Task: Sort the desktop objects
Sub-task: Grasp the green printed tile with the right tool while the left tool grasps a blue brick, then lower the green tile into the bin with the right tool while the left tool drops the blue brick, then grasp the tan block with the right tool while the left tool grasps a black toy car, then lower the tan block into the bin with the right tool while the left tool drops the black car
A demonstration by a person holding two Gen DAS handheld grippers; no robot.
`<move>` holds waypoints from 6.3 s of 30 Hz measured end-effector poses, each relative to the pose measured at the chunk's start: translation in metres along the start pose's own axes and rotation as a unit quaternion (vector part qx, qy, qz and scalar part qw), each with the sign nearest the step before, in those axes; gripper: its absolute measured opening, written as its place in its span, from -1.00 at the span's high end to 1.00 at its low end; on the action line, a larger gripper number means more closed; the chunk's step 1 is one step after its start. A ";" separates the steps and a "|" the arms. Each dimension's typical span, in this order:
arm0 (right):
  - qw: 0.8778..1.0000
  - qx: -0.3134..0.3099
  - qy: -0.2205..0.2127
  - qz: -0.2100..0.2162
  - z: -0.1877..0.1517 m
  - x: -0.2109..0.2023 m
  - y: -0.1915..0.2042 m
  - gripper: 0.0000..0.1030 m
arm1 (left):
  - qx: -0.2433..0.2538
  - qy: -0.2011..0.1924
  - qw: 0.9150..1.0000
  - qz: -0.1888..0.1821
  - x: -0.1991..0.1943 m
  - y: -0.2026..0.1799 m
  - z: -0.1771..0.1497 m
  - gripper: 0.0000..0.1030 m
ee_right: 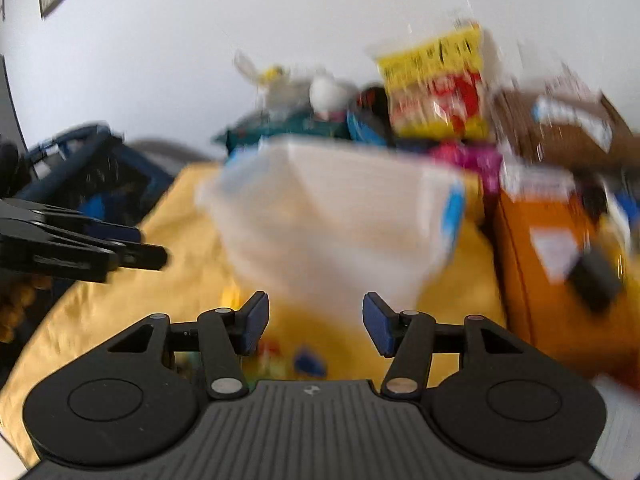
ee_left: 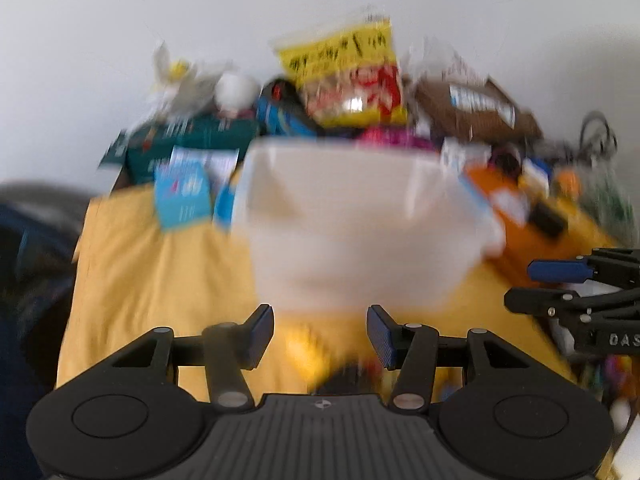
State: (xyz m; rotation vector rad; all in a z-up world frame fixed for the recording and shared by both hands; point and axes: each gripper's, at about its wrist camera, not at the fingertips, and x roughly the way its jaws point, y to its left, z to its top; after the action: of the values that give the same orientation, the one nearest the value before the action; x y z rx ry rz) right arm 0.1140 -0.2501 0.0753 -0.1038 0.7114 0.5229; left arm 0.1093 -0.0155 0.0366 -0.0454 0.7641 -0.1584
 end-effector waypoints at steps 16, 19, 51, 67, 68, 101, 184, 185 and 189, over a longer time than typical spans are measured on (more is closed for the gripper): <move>0.997 0.012 0.072 -0.004 -0.072 0.047 0.039 -0.19 | -0.059 0.091 0.994 -0.004 0.023 0.001 -0.116 -0.07; 0.996 0.024 0.086 -0.006 -0.076 0.055 0.035 -0.10 | -0.054 0.094 0.994 -0.010 0.027 -0.004 -0.115 -0.02; 0.997 0.053 -0.051 0.017 0.002 -0.016 -0.003 0.25 | -0.033 -0.015 0.999 -0.036 -0.026 -0.001 -0.012 0.50; 0.998 0.059 -0.033 0.008 0.105 0.009 -0.042 0.25 | -0.016 -0.010 0.999 -0.045 0.018 0.001 0.115 0.50; 0.998 0.062 -0.030 0.007 0.109 0.013 -0.044 0.25 | -0.015 -0.009 0.999 -0.046 0.021 0.001 0.119 0.50; 0.997 0.067 0.028 -0.002 0.108 0.056 -0.064 -0.22 | -0.004 0.018 1.000 -0.015 0.074 0.003 0.142 0.05; 0.990 0.128 -0.055 0.026 0.106 -0.007 -0.056 0.30 | 0.021 -0.014 0.999 -0.046 0.018 0.000 0.115 0.35; 0.990 0.128 -0.052 0.025 0.110 -0.003 -0.057 0.30 | 0.017 -0.009 0.999 -0.047 0.022 0.001 0.120 0.35; 0.989 0.142 -0.021 0.024 0.122 0.019 -0.069 0.30 | 0.002 0.016 0.998 -0.057 0.040 0.004 0.137 0.35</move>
State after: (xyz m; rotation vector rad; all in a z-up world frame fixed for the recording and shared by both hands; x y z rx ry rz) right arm 0.2328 -0.2700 0.1503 0.1914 0.7426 0.4636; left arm 0.2334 -0.0199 0.1080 -0.0824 0.7942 -0.2703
